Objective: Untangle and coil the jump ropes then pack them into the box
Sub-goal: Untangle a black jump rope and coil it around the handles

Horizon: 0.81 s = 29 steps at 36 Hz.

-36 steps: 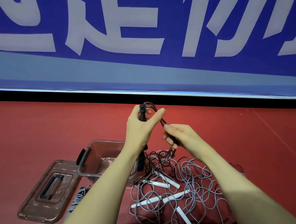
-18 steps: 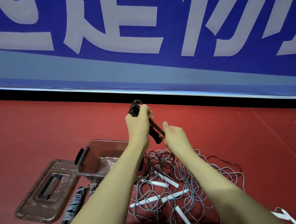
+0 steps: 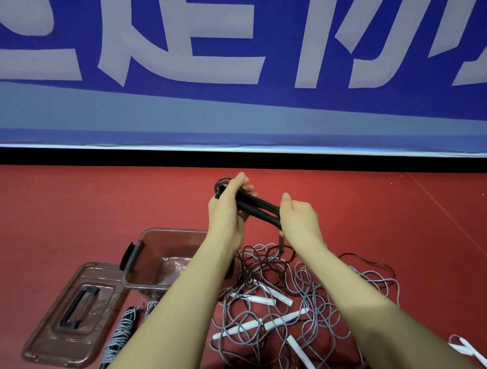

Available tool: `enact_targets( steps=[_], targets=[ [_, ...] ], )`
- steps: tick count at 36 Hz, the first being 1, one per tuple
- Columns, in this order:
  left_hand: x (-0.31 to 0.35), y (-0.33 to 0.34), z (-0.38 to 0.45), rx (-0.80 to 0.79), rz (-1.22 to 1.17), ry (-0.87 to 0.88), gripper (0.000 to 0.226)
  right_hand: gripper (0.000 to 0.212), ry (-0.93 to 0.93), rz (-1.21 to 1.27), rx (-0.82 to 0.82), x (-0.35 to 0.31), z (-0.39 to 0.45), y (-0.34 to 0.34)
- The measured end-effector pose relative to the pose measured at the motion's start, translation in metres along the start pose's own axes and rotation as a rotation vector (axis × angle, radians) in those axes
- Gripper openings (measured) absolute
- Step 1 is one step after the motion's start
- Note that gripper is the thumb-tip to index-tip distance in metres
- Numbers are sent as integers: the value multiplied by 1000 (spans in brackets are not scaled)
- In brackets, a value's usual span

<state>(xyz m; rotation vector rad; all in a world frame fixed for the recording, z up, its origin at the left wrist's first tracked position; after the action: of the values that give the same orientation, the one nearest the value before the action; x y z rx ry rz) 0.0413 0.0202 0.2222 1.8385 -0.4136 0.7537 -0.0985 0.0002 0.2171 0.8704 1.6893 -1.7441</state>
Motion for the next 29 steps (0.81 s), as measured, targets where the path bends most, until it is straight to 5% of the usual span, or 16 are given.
enact_targets(
  steps=[5, 8, 12, 19, 29],
  targets=[
    [28, -13, -6, 95, 576, 379, 55, 50, -42, -180, 40, 5, 5, -15],
    [35, 9, -20, -209, 1255, 738, 66, 53, -42, -305, 28, 12, 5, -15],
    [4, 17, -29, -550, 1930, 869, 81, 52, -98, -357, 25, 6, 4, -13],
    [-1, 12, -22, -346, 2212, 741, 42, 50, -270, -380, -65, -21, -7, -10],
    [-3, 17, -28, -416, 2303, 734, 16, 49, -406, -160, -102, -24, -15, -24]
  ],
)
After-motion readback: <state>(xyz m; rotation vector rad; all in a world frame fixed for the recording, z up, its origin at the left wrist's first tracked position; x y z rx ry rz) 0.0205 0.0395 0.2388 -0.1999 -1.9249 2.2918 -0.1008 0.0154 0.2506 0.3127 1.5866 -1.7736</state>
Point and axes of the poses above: each hand's wrist, its own z-axis towards the middle knuckle, its own y-axis out of the palm, x = y × z, the point moved 6 cm from there along z, towards the middle knuckle, and after that the axes turned 7 degrees about -z, right-handed, at the moved point
